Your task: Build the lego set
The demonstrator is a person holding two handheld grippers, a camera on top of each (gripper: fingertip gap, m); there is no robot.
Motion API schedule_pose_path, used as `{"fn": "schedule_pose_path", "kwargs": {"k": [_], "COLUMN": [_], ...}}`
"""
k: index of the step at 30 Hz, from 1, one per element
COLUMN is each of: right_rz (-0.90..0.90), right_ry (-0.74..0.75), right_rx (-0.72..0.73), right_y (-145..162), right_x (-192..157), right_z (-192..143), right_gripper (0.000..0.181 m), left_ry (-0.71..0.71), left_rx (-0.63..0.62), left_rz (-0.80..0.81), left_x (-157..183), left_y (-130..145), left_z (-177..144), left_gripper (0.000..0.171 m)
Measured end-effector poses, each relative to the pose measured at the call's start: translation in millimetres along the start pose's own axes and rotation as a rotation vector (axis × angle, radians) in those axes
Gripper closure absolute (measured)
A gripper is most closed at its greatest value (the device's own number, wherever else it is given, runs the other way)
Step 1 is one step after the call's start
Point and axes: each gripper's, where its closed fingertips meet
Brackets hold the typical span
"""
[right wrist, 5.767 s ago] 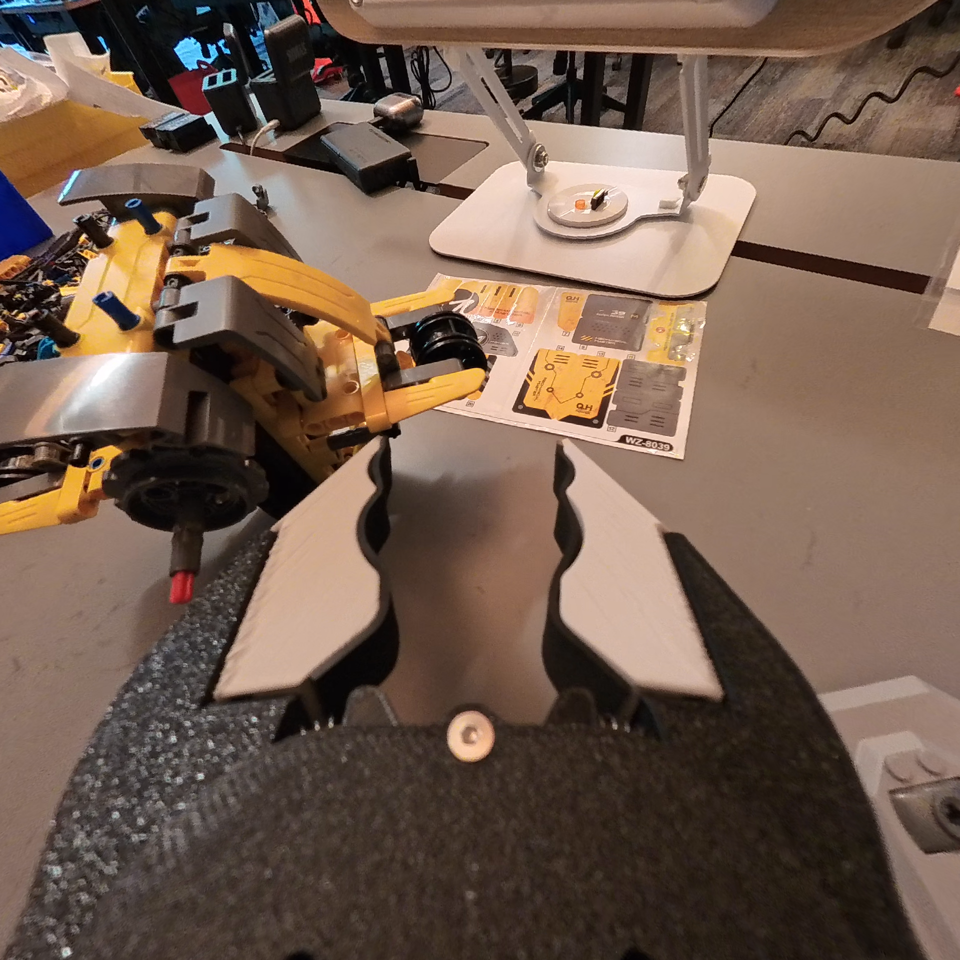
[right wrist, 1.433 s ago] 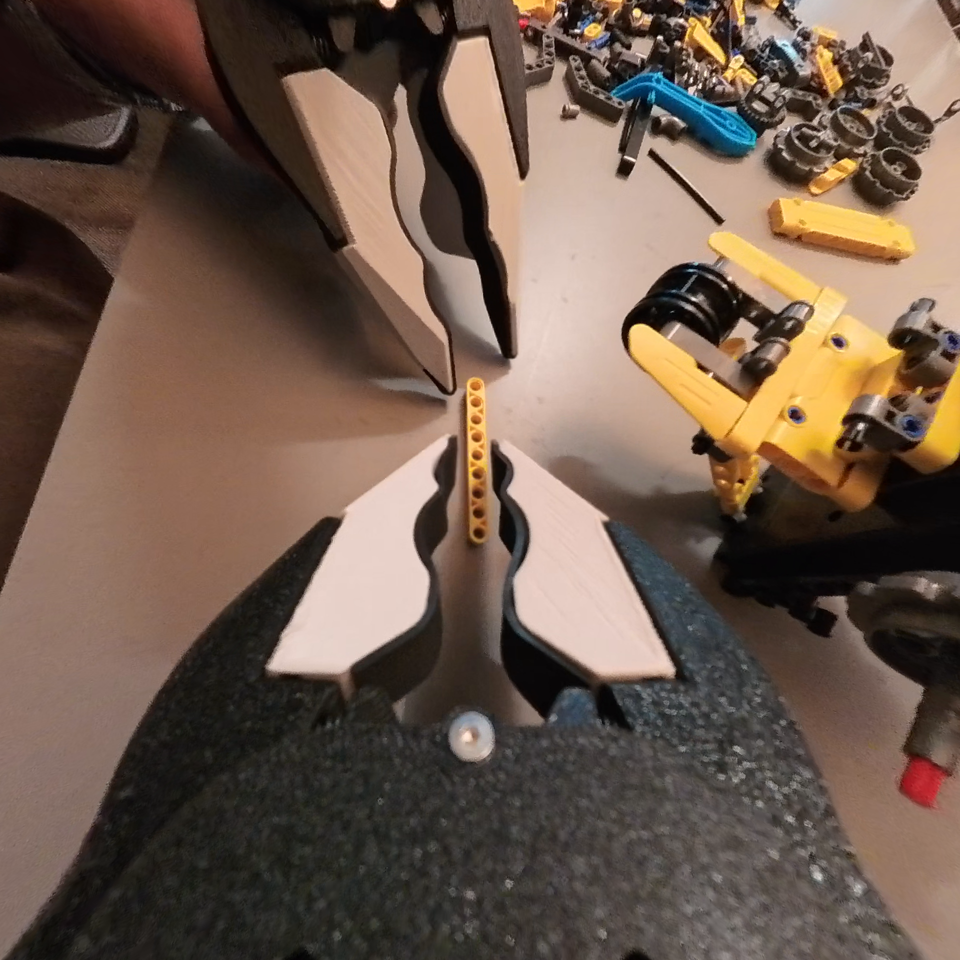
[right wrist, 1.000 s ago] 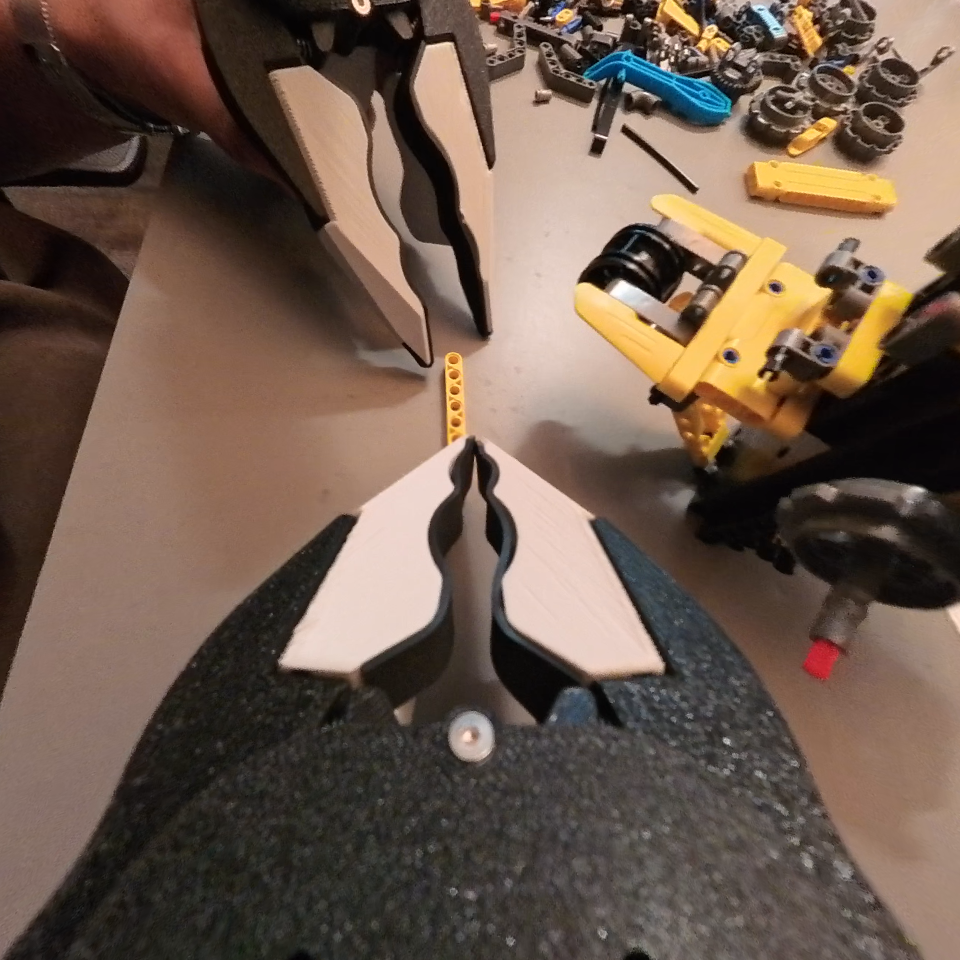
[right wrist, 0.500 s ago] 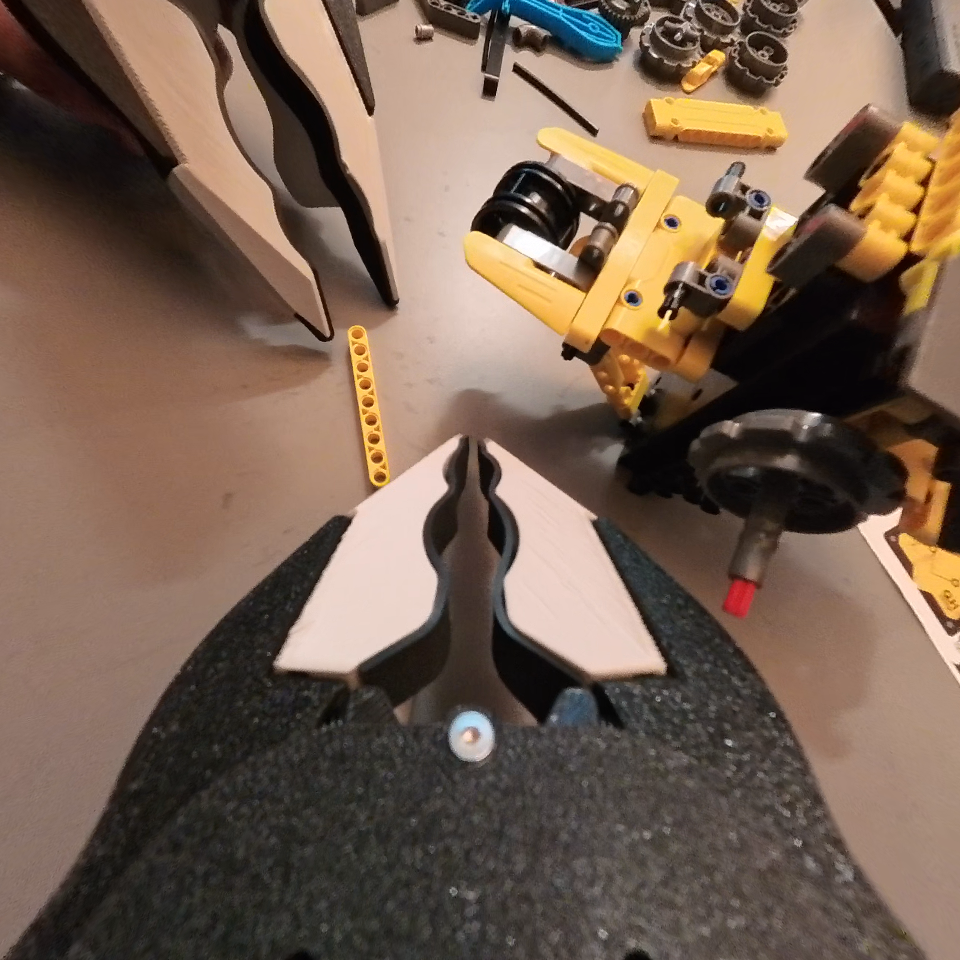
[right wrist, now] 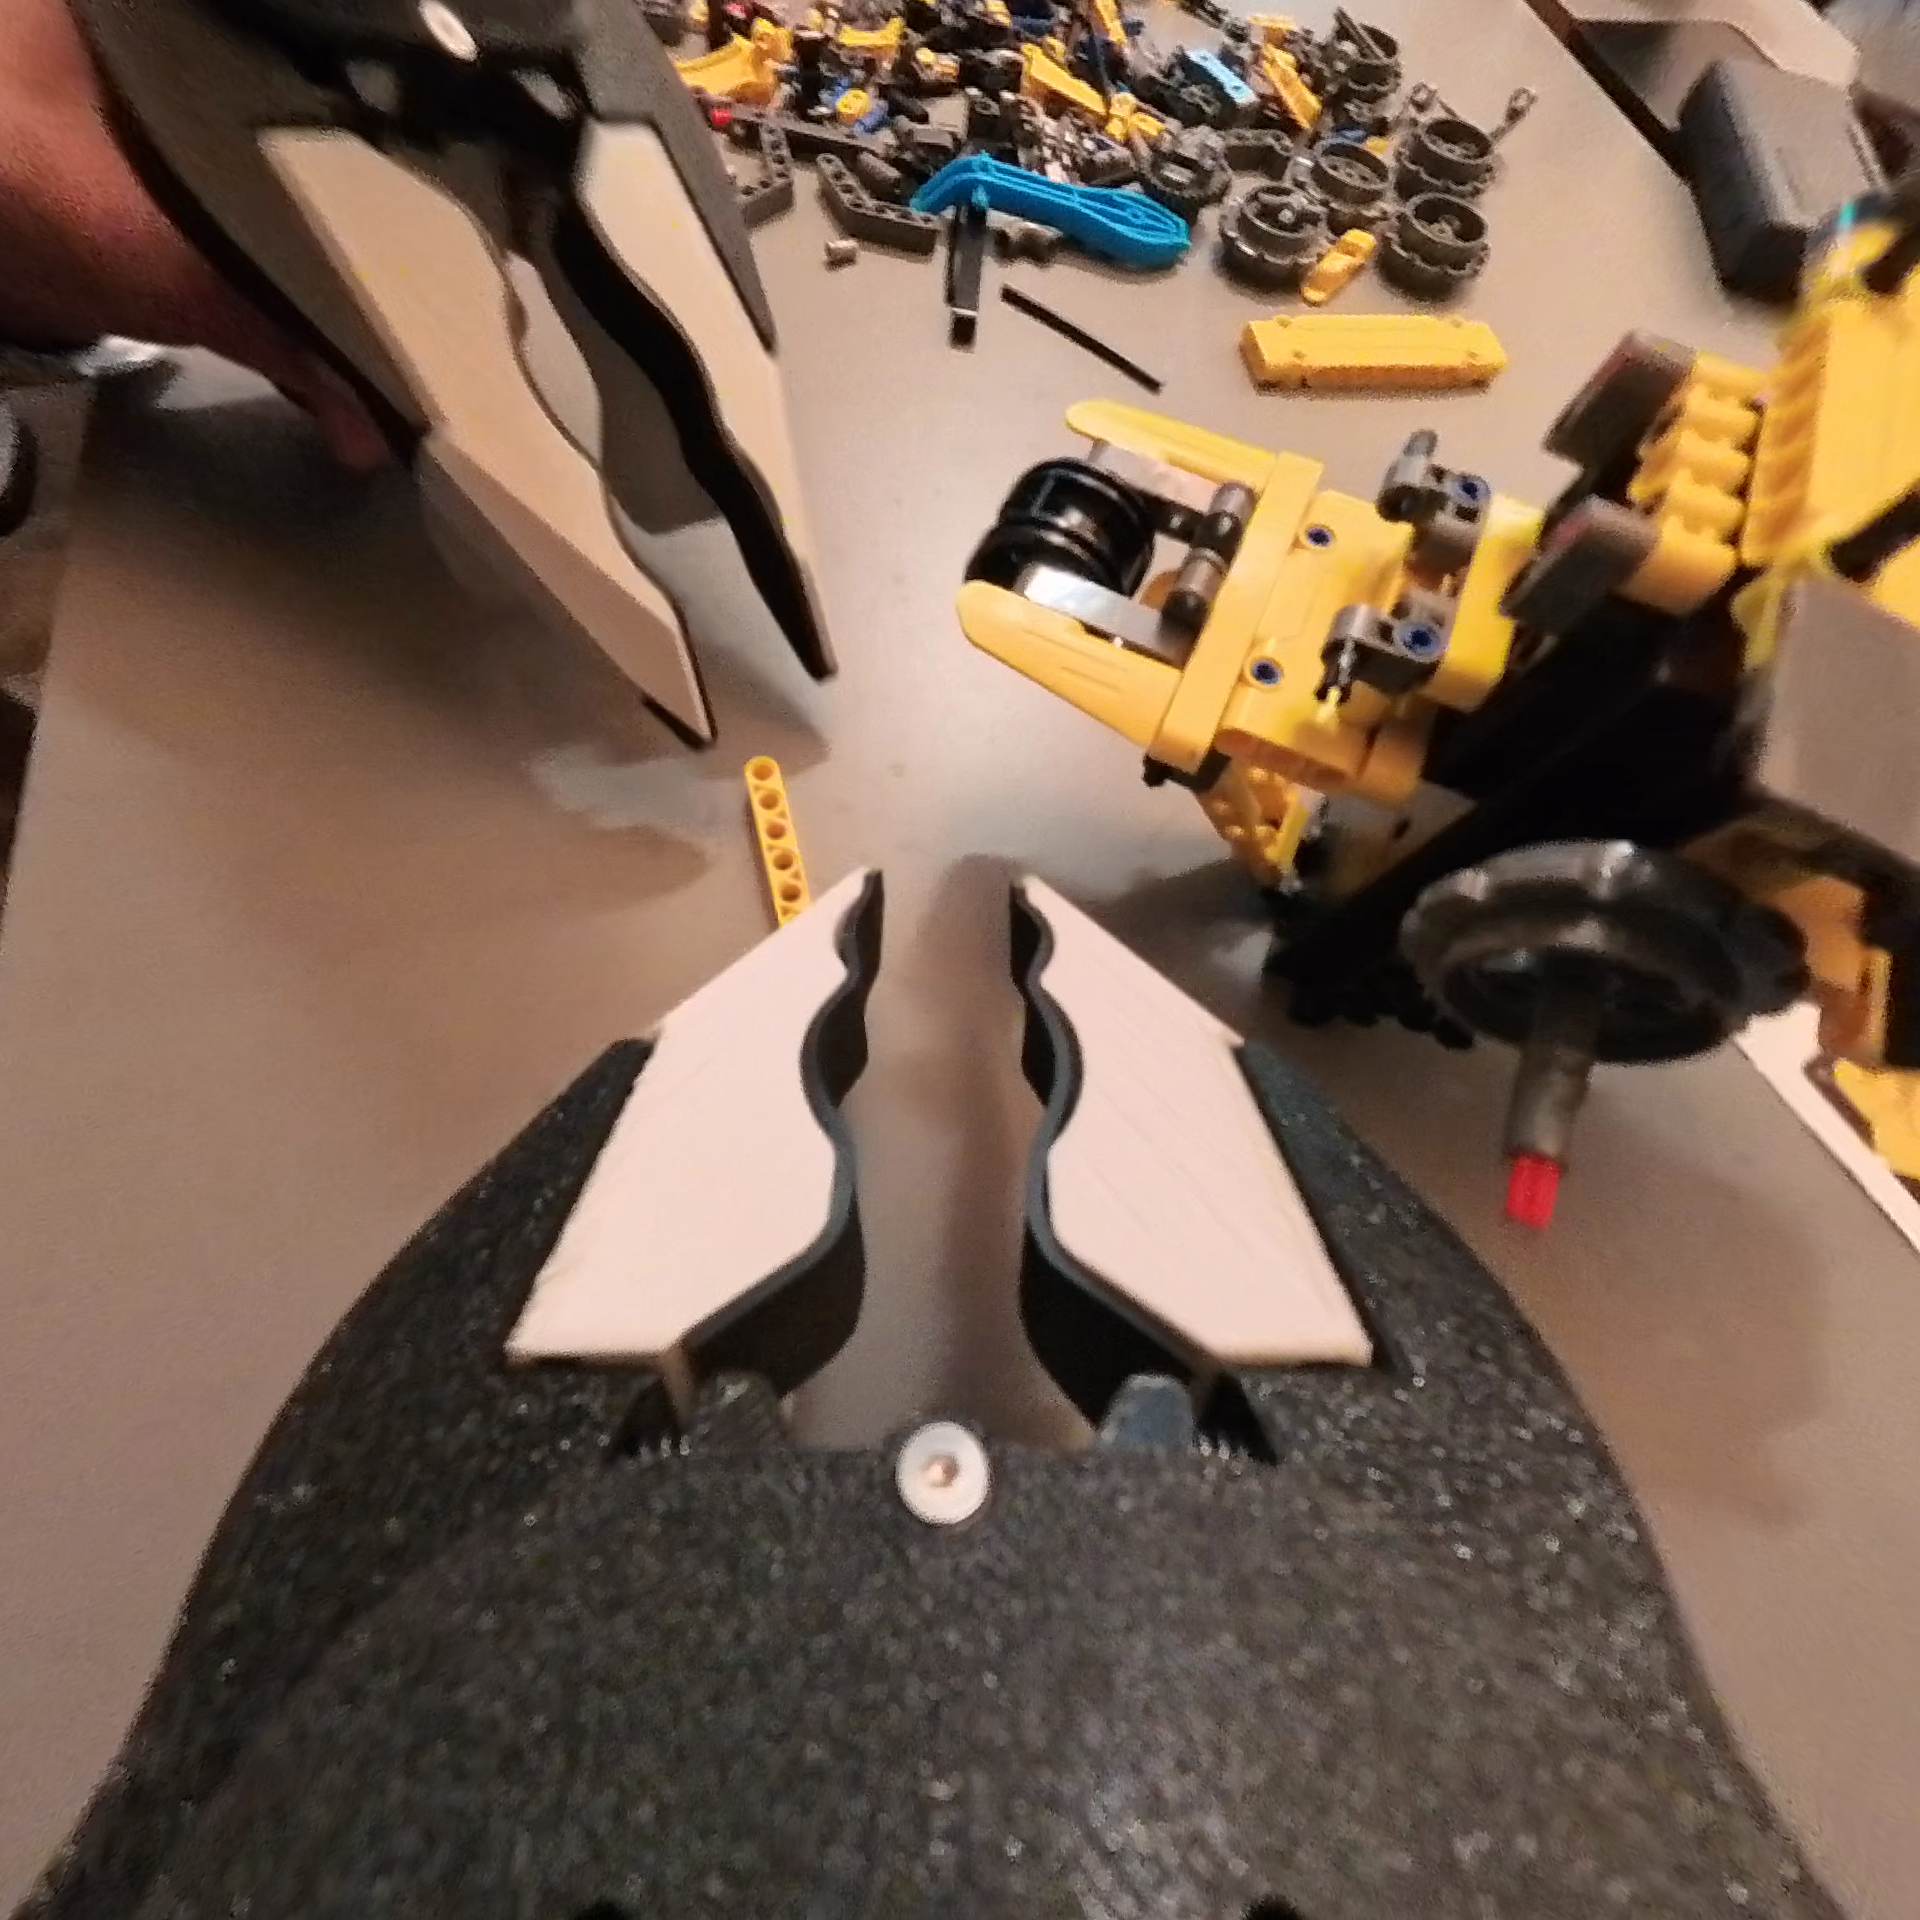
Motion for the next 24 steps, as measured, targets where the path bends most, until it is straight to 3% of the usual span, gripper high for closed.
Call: {"fn": "schedule_pose_path", "kwargs": {"k": [3,8,12,17,24], "right_rz": [0.054,0.121,0.081,0.093,0.058], "right_ry": [0.038,0.092,0.199,0.192,0.247], "right_rx": [0.02,0.06,0.018,-0.018,-0.057], "right_y": [6.5,8.4,19.2,24.6,32.8], "right_x": [6.2,25.4,43.9,43.2,51.6], "right_z": [-4.7,-12.6,-16.3,-14.3,-18.2], "right_gripper": [0.157,0.156,0.16,0.159,0.158], "left_ry": [0.012,-0.013,-0.091,-0.115,-0.109], "left_rx": [0.115,0.124,0.209,0.31,0.27], "left_rz": [-0.025,-0.079,-0.058,-0.081,-0.121], "left_x": [-5.9,-33.3,-45.2,-56.0,-60.9], "left_y": [-15.7,-20.2,-32.9,-40.0,-35.9], "left_z": [-15.1,-18.8,-28.7,-41.7,-36.7], "left_gripper": [0.147,0.147,0.147,0.148,0.147]}}
Point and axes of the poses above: each gripper's, where its closed fingertips meet, z out along the fingers, y out of its underside, x = y × z across the jaws, and after that the axes turned 4 degrees about -x, right-handed
